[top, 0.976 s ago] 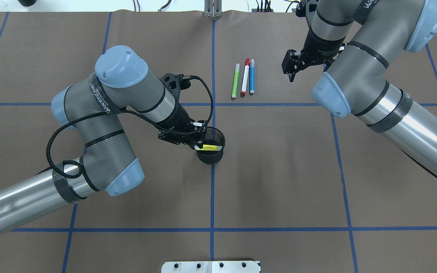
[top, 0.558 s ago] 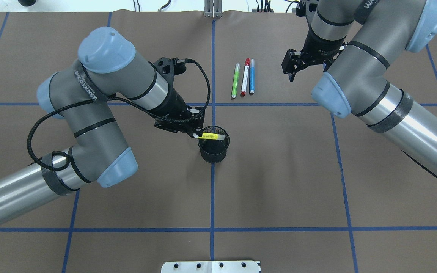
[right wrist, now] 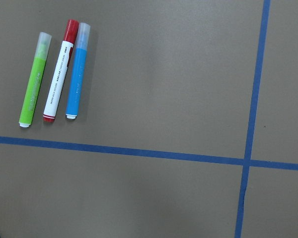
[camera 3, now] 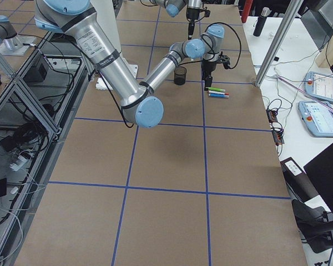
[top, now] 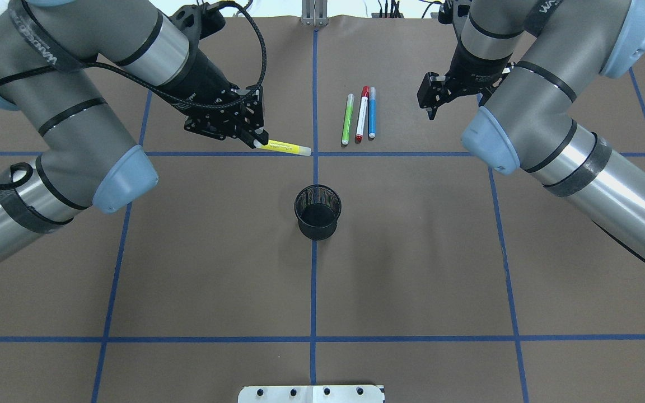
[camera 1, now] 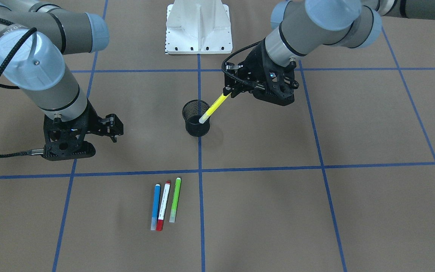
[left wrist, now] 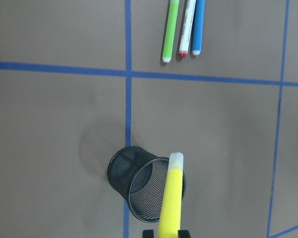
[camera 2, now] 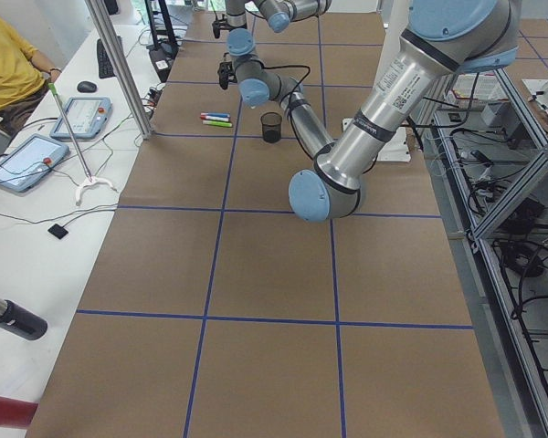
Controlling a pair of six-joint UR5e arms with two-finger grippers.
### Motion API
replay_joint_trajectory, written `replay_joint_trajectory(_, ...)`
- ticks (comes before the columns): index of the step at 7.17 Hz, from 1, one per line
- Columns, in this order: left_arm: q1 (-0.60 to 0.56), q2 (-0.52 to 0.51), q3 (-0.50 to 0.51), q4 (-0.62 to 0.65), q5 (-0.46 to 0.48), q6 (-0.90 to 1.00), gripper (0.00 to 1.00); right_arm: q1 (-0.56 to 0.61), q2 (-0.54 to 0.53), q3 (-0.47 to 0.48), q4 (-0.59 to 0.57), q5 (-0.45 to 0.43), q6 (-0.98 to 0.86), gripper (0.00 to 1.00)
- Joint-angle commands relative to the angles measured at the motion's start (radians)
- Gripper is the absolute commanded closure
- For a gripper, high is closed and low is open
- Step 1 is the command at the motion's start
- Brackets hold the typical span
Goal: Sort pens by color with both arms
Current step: 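Lift the yellow highlighter out of the cup with the left gripper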
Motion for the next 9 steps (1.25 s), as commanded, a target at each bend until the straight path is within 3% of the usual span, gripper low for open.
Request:
replay_joint_trajectory(1,-0.015,0.000,0.005,-0.010,0.036,0.008,1.00,0.000,-0.001,0.000,0.002,-0.001,0.001,0.00)
replay_joint_trajectory(3,-0.013,-0.003,0.039,-0.029,0.120,0.008,1.00,0.000,-0.004,0.000,0.004,-0.004,0.003,0.00)
replay_joint_trajectory(7,-0.004,-0.014,0.218,-0.256,0.353,-0.004,1.00,-0.001,-0.005,0.000,0.004,-0.007,0.003,0.00)
replay_joint_trajectory(9,0.060,-0.031,0.341,-0.454,0.526,-0.063,1.00,0.000,-0.005,0.000,0.004,-0.007,0.003,0.00)
